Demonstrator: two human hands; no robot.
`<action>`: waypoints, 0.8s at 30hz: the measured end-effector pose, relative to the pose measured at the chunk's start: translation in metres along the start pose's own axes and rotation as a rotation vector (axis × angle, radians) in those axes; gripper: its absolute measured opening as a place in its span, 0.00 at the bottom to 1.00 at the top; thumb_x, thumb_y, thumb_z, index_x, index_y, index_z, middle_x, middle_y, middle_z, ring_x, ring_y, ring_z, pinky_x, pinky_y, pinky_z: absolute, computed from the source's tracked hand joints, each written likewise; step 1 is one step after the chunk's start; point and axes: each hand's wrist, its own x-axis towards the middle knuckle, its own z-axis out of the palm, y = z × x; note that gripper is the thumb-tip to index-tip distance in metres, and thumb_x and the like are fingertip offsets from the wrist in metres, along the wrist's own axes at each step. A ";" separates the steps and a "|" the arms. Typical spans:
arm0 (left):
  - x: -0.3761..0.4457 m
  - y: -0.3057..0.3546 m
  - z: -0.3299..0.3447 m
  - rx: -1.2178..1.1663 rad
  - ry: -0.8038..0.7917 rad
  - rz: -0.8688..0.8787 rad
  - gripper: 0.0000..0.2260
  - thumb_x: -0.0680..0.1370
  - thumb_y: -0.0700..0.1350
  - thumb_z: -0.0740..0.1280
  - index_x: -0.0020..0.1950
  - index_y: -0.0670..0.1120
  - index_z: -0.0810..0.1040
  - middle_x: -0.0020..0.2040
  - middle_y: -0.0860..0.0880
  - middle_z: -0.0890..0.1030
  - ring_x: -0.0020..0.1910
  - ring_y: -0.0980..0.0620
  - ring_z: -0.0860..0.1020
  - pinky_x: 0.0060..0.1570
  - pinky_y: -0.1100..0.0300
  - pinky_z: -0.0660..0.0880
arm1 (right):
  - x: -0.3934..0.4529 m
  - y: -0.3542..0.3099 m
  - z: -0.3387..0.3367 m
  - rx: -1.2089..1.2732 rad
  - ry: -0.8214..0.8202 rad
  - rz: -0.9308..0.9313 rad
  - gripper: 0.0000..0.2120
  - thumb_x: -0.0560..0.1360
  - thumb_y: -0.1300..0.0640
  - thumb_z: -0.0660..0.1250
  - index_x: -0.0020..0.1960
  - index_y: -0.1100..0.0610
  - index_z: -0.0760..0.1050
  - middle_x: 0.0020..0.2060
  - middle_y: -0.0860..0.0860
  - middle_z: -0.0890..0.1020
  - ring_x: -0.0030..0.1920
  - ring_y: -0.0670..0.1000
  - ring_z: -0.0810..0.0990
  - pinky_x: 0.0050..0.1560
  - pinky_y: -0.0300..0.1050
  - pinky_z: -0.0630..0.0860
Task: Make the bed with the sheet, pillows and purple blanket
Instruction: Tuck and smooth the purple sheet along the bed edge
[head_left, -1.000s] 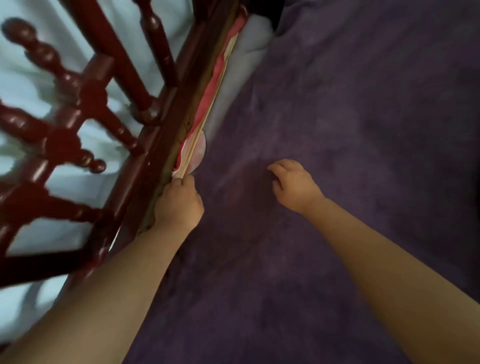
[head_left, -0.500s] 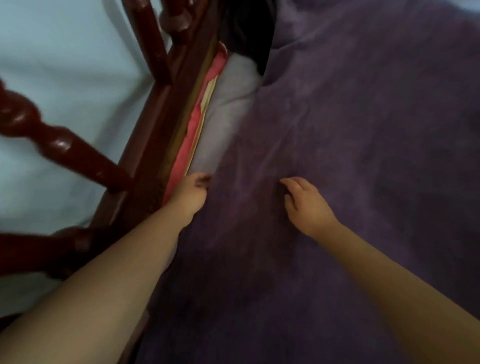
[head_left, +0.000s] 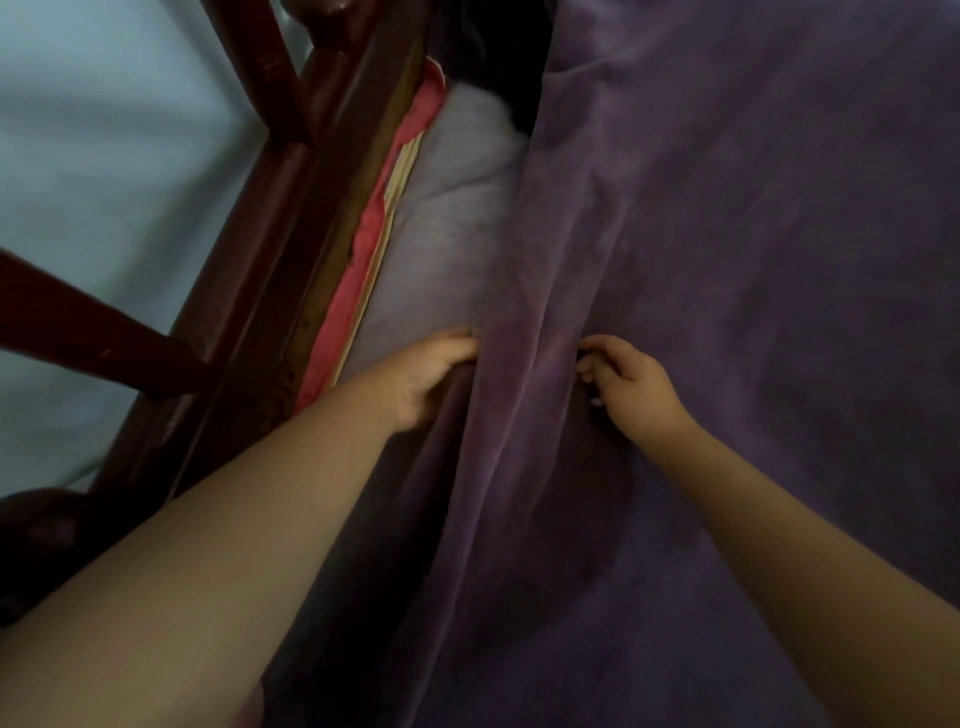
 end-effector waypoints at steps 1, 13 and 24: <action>-0.001 0.000 -0.004 0.021 0.053 -0.008 0.16 0.80 0.39 0.58 0.34 0.47 0.76 0.17 0.53 0.77 0.16 0.62 0.73 0.20 0.72 0.69 | -0.001 -0.002 0.001 -0.014 -0.004 -0.015 0.15 0.77 0.68 0.54 0.58 0.62 0.74 0.39 0.48 0.78 0.48 0.51 0.74 0.56 0.52 0.74; -0.017 0.020 -0.059 0.331 1.050 0.081 0.17 0.80 0.36 0.53 0.67 0.34 0.68 0.68 0.36 0.71 0.66 0.39 0.71 0.67 0.50 0.68 | -0.014 -0.017 0.031 -0.466 0.187 -0.394 0.26 0.71 0.51 0.51 0.61 0.63 0.75 0.60 0.63 0.77 0.63 0.65 0.74 0.62 0.64 0.70; -0.006 0.004 -0.052 0.808 0.935 0.021 0.16 0.82 0.42 0.54 0.63 0.34 0.70 0.62 0.34 0.75 0.61 0.36 0.74 0.57 0.49 0.70 | 0.001 -0.013 0.038 -0.698 -0.062 -0.402 0.31 0.74 0.42 0.40 0.75 0.50 0.54 0.77 0.50 0.53 0.77 0.53 0.46 0.74 0.61 0.42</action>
